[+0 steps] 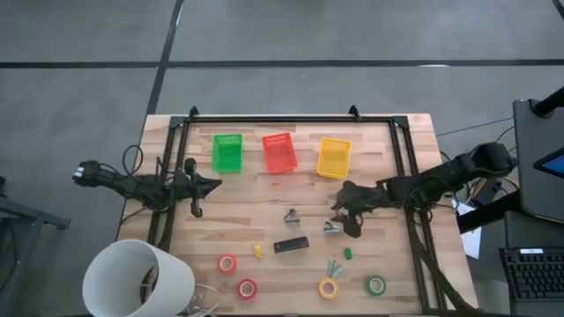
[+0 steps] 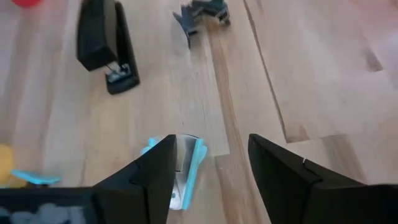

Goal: Pick and place Stapler, Stapler remover, tape
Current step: Put the top light blue staple remover into the yellow bin

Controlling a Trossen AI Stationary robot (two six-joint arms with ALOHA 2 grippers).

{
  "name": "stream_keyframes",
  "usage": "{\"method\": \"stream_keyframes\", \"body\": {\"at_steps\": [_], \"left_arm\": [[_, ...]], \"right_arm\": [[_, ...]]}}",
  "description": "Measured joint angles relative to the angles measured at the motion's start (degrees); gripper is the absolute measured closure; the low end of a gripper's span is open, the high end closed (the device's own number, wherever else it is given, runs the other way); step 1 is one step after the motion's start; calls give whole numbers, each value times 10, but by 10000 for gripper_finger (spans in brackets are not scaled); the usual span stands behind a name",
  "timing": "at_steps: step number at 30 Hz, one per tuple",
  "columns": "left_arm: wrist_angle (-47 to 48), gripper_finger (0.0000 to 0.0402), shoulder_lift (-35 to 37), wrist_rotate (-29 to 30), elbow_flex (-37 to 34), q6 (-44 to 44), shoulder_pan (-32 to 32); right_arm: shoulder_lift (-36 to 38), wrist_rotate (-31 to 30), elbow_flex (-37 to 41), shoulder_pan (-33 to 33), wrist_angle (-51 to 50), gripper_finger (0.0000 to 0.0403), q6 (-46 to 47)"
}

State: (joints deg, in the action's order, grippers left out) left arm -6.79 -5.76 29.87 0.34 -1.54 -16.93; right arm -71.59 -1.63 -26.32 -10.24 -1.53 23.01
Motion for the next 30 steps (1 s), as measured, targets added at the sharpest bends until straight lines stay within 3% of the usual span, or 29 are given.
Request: {"method": "stream_keyframes", "body": {"at_steps": [9,30], "left_arm": [[0,392,0,0,0,0,0],[0,392,0,0,0,0,0]], "right_arm": [[-73,6,-8,0,1,224,1],[-91,17,-7,0,37,303,5]]}}
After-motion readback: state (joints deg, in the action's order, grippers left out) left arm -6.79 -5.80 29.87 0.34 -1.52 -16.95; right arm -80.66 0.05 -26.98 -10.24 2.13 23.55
